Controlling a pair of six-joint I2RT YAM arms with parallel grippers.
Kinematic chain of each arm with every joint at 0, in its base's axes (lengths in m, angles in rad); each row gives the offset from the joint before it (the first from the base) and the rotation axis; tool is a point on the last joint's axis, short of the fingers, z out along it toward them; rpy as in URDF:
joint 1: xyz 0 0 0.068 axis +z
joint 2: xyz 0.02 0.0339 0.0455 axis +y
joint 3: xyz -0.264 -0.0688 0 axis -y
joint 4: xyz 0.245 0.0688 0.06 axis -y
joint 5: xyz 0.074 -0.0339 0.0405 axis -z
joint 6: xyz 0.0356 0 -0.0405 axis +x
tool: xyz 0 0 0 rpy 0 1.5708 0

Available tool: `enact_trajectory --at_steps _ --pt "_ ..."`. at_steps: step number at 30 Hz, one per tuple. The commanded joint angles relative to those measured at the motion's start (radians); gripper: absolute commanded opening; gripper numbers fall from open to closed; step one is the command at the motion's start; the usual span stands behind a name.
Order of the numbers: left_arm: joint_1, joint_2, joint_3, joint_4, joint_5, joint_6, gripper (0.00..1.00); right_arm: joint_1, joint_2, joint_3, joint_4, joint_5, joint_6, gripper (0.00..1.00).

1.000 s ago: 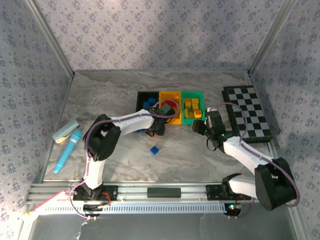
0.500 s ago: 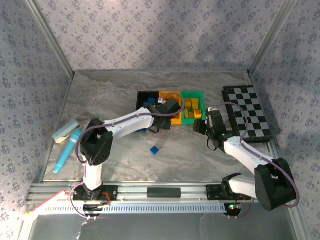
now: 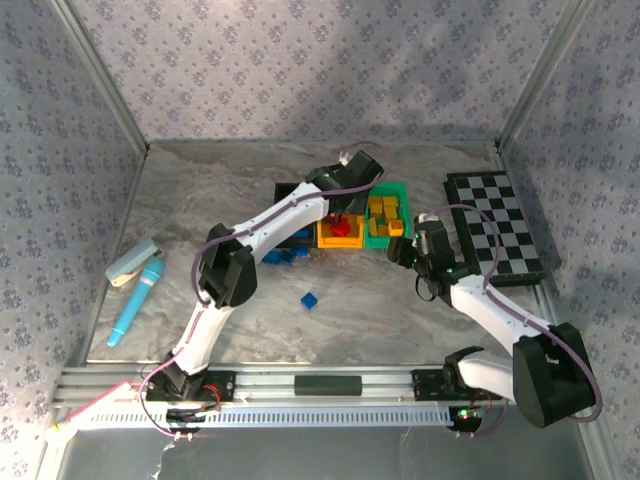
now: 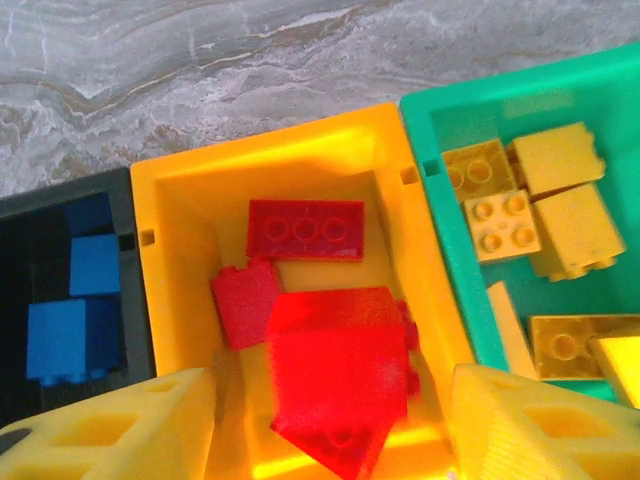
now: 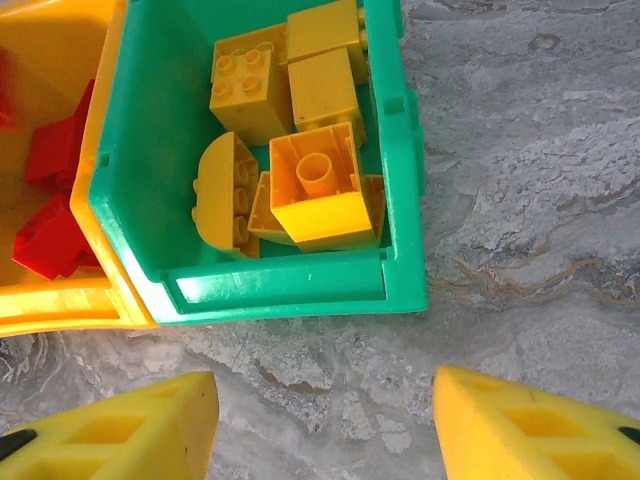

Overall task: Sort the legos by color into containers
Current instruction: Place the lego in the container, then move the container to the top-center of the table.

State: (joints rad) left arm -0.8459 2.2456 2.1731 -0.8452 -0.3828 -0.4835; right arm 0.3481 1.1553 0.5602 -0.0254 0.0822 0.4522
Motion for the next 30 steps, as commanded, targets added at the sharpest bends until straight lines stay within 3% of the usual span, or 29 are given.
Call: enact_trajectory --at_steps 1,6,10,19,24,30 --pt "-0.004 -0.011 0.039 -0.076 -0.012 0.025 0.74 -0.004 -0.022 0.003 -0.011 -0.011 -0.006 0.6" --pt "-0.012 -0.121 -0.138 -0.018 -0.021 -0.009 0.76 0.001 -0.009 0.008 0.0 -0.03 -0.004 0.6" --pt "-0.012 -0.304 -0.421 0.11 -0.03 -0.056 0.75 0.046 0.028 0.015 0.045 -0.084 -0.045 0.57" --pt "0.006 -0.683 -0.94 0.243 -0.123 -0.179 0.75 0.279 0.223 0.125 0.117 -0.164 -0.085 0.53" --pt "0.041 -0.813 -1.13 0.256 -0.098 -0.22 0.75 0.351 0.402 0.297 0.042 -0.21 -0.07 0.52" --pt "0.05 -0.876 -1.241 0.265 -0.064 -0.236 0.75 0.358 0.572 0.484 -0.082 -0.199 -0.023 0.51"
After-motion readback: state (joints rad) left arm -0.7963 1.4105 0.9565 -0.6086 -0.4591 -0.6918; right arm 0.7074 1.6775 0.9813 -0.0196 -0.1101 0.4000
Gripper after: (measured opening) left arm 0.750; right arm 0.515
